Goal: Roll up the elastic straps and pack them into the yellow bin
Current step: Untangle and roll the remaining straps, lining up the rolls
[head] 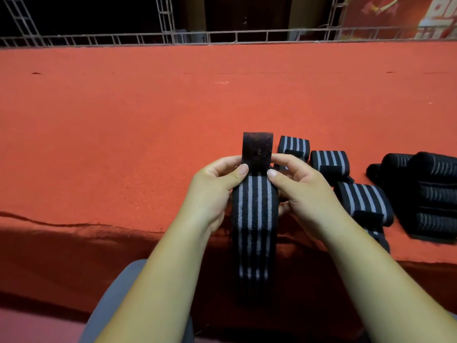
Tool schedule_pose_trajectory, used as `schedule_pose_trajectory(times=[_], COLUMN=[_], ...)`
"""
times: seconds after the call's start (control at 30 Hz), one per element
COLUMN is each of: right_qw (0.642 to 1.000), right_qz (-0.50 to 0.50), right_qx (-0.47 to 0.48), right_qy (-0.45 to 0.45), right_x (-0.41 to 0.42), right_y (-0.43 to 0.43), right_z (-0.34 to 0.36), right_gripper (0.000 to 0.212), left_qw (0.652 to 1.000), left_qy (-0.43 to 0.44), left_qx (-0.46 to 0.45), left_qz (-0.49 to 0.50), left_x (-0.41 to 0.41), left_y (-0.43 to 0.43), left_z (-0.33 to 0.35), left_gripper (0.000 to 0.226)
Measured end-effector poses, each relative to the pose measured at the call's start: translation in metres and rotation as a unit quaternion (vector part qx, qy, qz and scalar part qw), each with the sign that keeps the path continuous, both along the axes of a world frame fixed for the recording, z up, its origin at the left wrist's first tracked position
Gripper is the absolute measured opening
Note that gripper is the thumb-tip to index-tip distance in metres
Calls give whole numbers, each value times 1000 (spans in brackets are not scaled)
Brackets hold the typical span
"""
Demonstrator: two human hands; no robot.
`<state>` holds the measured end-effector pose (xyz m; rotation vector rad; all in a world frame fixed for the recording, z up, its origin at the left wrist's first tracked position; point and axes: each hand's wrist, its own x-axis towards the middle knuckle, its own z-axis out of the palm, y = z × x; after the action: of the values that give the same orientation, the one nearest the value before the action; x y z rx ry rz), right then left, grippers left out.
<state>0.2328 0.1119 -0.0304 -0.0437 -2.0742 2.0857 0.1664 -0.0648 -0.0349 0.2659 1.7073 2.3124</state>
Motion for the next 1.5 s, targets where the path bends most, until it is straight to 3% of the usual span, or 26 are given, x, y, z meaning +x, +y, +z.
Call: schedule_pose_trajectory(times=[0.17,0.37,0.5,0.57,0.63,0.8,0.9,1.0,1.1,1.27,1.37,1.5], right_qw=[1000,990,994,995,998,998,998,992,980,989,993,994], right_qz=[-2,-7,-4,-15,-31,-39,-14,84,143,65,29,8], right_qx=[-29,-132,-110,-95,-50,-38,-55,4,66,105,94,83], right_qy=[-6,-48,-23,-2,12,34,-10,-96,-121,-86,-67,-70], right_x=[-6,-9,-6,-6,-5,-3,-3,2,7,6,4,-1], right_y=[-1,-5,-6,-6,-6,-15,-14,-8,-5,-7,-9,-15], right_z=[-4,-1,-4,-7,-10,-12,-12,-10,-10,-13,-14,-13], right_gripper=[26,22,5,15,23,31,31,29,30,20,19,21], left_qw=[999,992,994,998,998,995,997,996,991,989,984,979], left_qy=[27,93,91,48,26,60,51,77,114,136,139,152], left_qx=[-6,-88,-62,-23,-20,-76,-55,-51,-50,-49,-111,-134], left_qz=[-32,-17,-15,-27,-52,-28,-19,8,54,9,-31,21], left_x=[-8,-10,-4,0,5,8,9,9,5,0,-2,-2], left_y=[-8,-15,-18,-19,-19,-14,-13,-11,-10,-12,-16,-13], left_z=[-4,-6,-2,0,-1,-11,-11,-9,-7,-6,-11,-14], left_gripper=[30,34,27,18,23,25,24,25,28,33,33,26])
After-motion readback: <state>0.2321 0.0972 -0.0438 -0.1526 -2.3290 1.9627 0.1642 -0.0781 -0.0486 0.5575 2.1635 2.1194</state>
